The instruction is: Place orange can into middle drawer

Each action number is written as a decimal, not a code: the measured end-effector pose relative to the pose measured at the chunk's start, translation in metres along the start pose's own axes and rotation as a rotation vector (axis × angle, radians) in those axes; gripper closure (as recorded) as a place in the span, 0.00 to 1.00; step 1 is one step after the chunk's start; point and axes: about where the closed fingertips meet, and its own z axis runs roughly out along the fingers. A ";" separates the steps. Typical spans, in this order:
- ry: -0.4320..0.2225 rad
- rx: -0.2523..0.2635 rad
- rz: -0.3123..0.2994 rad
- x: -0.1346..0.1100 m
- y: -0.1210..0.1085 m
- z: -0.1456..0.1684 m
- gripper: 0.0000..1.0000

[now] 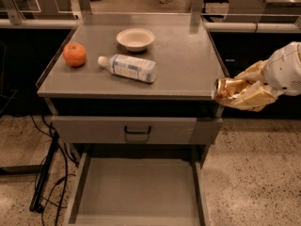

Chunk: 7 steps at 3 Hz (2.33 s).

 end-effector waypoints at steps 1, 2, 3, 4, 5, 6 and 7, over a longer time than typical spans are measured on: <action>0.000 -0.002 -0.002 -0.001 0.002 0.001 1.00; 0.002 -0.025 -0.017 -0.006 0.018 0.015 1.00; -0.027 -0.096 -0.052 -0.020 0.068 0.043 1.00; -0.078 -0.213 -0.049 -0.025 0.135 0.086 1.00; -0.109 -0.260 -0.026 -0.021 0.183 0.120 1.00; -0.140 -0.247 -0.024 -0.024 0.207 0.158 1.00; -0.167 -0.197 -0.033 -0.039 0.212 0.196 1.00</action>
Offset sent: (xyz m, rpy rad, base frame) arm -0.0209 0.0320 -0.0313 -0.0136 0.0315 0.0488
